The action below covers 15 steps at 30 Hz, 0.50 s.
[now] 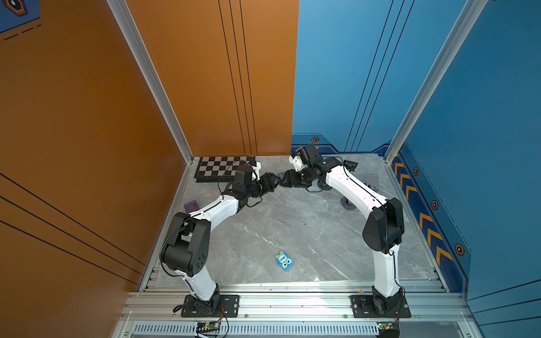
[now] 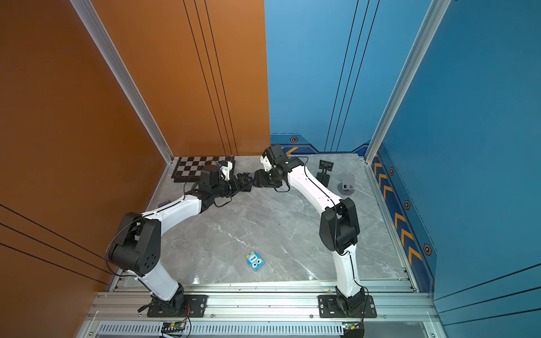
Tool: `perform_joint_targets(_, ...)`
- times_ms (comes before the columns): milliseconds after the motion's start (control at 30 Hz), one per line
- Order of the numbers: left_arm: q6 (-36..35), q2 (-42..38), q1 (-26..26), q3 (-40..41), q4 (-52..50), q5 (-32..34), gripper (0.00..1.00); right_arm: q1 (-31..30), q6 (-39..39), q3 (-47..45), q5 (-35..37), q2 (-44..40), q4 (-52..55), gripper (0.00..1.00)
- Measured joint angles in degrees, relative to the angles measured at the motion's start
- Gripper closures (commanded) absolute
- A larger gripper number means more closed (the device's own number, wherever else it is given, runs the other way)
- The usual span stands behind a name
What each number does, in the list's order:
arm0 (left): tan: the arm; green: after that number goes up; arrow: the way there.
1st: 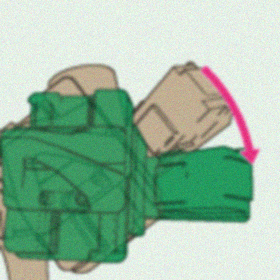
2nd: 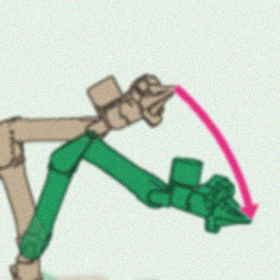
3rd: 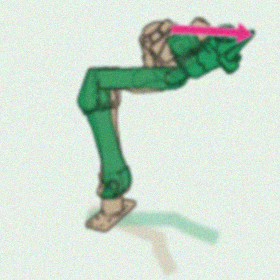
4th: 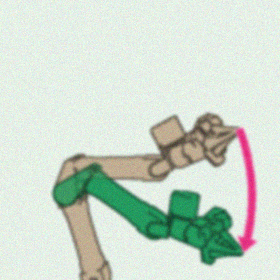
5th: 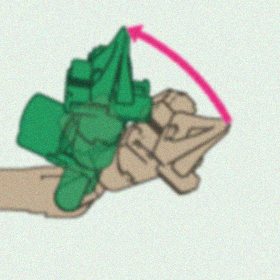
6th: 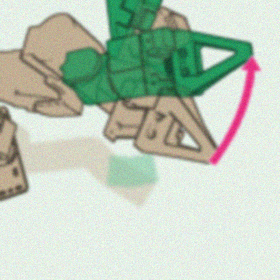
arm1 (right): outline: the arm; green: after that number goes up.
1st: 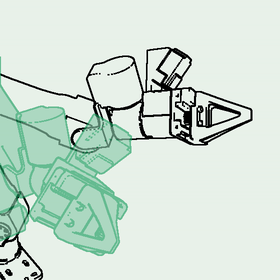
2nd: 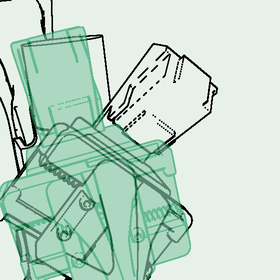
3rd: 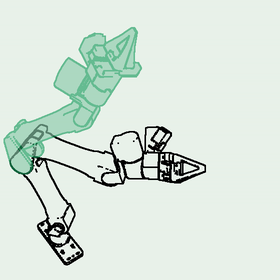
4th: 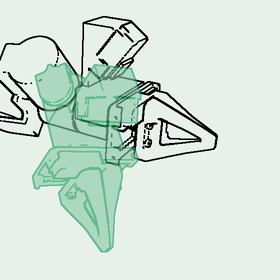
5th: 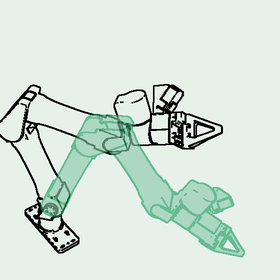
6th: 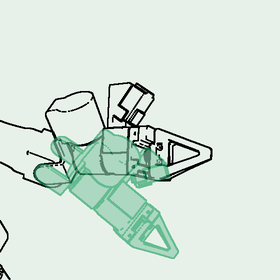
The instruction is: Open the phone stand
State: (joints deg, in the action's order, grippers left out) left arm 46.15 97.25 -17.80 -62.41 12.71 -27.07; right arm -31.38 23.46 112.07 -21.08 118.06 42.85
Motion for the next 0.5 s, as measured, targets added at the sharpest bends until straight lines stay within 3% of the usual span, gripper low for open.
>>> perform_joint_targets(500,0.9,0.0,-0.3,0.4,2.2,-0.5,0.34,-0.1,0.0,-0.9,-0.8,-2.4,-0.1,0.73)
